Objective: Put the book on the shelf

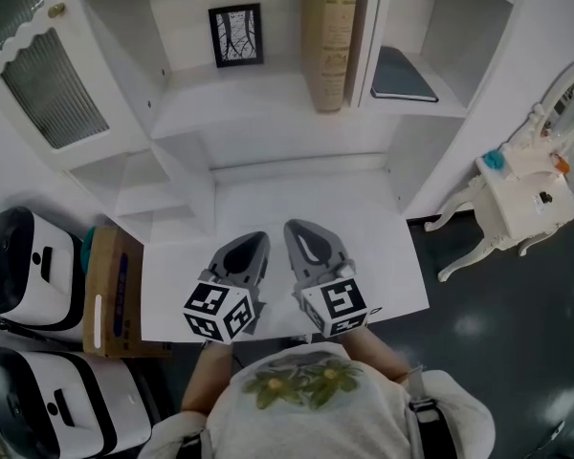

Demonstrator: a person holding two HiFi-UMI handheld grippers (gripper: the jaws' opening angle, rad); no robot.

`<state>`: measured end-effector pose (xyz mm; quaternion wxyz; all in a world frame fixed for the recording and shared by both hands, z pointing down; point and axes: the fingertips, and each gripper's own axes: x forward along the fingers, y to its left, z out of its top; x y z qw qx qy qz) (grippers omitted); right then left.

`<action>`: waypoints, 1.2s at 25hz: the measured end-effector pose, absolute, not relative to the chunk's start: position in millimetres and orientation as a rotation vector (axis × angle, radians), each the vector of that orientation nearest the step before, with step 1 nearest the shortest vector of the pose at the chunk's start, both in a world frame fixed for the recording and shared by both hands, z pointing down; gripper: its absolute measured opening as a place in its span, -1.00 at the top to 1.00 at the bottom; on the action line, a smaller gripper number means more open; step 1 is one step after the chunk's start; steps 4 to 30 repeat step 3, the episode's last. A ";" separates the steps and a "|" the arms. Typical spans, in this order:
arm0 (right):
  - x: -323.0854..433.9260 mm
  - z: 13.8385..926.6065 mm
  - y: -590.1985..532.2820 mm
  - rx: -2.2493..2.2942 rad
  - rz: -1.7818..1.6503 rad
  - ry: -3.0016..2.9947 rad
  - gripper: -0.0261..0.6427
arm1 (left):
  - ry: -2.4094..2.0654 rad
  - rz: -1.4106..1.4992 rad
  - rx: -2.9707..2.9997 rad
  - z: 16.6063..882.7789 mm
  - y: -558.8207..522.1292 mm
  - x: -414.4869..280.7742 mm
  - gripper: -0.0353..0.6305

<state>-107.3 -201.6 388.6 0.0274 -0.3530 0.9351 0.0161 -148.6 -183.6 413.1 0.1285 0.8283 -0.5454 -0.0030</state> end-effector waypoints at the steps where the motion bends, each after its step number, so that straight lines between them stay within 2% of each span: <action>1: -107.2 388.8 -198.5 -1.088 0.048 2.889 0.81 | -1.586 -0.008 2.409 413.4 -180.9 -148.2 0.80; 30: -107.2 389.0 -192.0 -1.084 0.043 2.893 0.81 | -1.585 -0.008 2.409 413.9 -175.6 -147.3 0.80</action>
